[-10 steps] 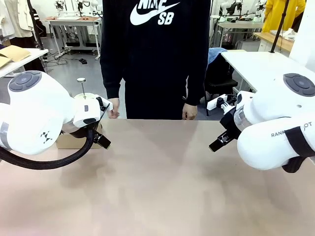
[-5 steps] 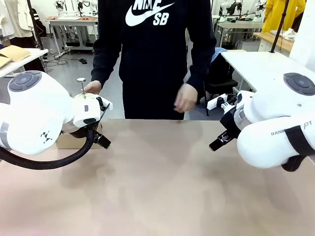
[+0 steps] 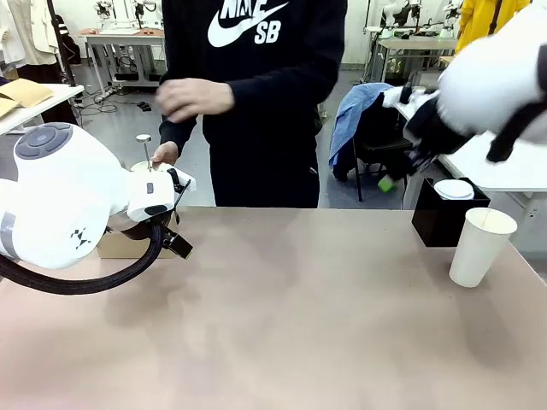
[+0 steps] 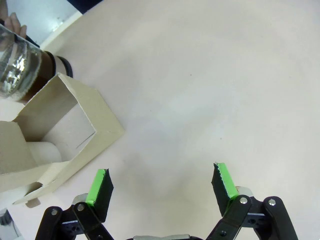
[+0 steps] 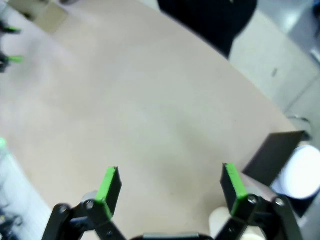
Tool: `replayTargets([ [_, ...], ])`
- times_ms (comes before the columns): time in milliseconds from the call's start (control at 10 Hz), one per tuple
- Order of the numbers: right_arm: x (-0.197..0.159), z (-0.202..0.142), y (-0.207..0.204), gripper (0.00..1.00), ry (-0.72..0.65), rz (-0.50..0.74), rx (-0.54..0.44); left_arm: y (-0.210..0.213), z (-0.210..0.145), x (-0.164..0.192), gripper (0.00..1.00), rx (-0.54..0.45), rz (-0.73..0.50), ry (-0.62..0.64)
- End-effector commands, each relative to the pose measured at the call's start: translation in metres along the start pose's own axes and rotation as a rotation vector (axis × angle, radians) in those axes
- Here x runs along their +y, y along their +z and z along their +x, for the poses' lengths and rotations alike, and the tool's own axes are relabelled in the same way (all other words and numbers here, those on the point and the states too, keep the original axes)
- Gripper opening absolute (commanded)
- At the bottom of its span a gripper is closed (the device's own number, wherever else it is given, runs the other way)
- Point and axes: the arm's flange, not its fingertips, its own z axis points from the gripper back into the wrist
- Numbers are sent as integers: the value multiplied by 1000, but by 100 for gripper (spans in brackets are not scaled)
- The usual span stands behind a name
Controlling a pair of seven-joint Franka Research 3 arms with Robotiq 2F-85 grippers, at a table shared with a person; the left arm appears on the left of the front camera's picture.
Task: Pour a drink into a cup and package it in a carrier.
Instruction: Pick up the 600 ml Paper Cup and place it in the middle top area of the table.
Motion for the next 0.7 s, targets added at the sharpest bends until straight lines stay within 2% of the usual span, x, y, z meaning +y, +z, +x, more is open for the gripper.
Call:
replayTargets([
  [0, -73, -18, 47, 100, 24, 204, -62, 0, 0, 0, 100, 0, 0, 0],
  [300, -139, -76, 86, 100, 229, 458, -325, 0, 0, 0, 100, 0, 0, 0],
  [400, -152, -94, 85, 100, 282, 495, -407, 0, 0, 0, 100, 0, 0, 0],
  [600, -167, -112, 77, 100, 254, 487, -486, 0, 0, 0, 100, 0, 0, 0],
])
